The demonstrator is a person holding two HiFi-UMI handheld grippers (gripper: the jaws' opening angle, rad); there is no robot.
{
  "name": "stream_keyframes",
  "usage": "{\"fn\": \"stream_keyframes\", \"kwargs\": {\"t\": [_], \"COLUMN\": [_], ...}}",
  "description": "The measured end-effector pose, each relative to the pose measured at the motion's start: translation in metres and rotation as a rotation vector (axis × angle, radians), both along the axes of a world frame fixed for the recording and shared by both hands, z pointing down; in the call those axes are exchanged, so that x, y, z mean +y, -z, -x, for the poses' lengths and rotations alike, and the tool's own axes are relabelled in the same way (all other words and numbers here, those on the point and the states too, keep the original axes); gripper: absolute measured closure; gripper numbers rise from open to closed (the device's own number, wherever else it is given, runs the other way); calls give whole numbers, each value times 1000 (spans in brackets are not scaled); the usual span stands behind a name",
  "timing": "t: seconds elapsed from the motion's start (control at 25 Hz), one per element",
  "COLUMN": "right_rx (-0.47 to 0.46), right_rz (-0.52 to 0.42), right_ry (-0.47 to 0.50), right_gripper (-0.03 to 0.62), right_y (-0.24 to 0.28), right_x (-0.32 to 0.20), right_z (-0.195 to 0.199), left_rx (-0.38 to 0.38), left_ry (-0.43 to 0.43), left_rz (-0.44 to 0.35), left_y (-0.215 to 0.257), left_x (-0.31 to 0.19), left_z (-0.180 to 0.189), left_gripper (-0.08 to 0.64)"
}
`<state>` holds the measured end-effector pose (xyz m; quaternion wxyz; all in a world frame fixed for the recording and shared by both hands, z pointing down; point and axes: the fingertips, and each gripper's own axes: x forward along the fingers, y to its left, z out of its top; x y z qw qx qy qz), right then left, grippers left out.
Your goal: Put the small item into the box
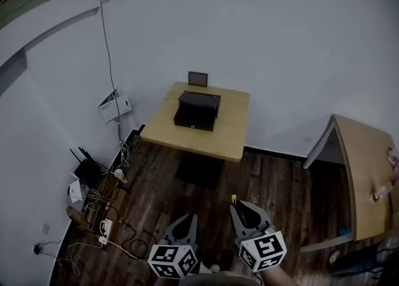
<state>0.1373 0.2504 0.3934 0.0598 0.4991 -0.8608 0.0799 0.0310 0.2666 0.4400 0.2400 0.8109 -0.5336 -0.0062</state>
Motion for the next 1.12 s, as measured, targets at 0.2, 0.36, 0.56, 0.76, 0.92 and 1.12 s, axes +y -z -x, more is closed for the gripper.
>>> {"fn": "stream_keyframes", "kwargs": {"t": [0.2, 0.36, 0.56, 0.76, 0.92, 1.12], "right_rx": [-16, -21, -31, -71, -69, -77], "right_rz": [-30, -38, -41, -25, -10, 3], "right_ry": [-6, -11, -14, 8, 6, 12], "right_gripper": [551, 551, 551, 551, 551, 551], "right_y": [7, 11, 10, 9, 4, 3], "right_x": [23, 32, 34, 35, 35, 32], "right_z": [-2, -5, -8, -11, -15, -17], "left_rx": [-17, -28, -34, -27, -22, -9], "left_ry": [-27, -50, -74, -77, -69, -60], "left_rz": [-9, -17, -32, -34, -29, -19], "left_y": [3, 8, 14, 14, 10, 4], "left_x": [21, 24, 21, 21, 20, 16], "left_z": [-6, -13, -23, -28, -30, -33], "left_gripper": [557, 557, 557, 557, 557, 557]}}
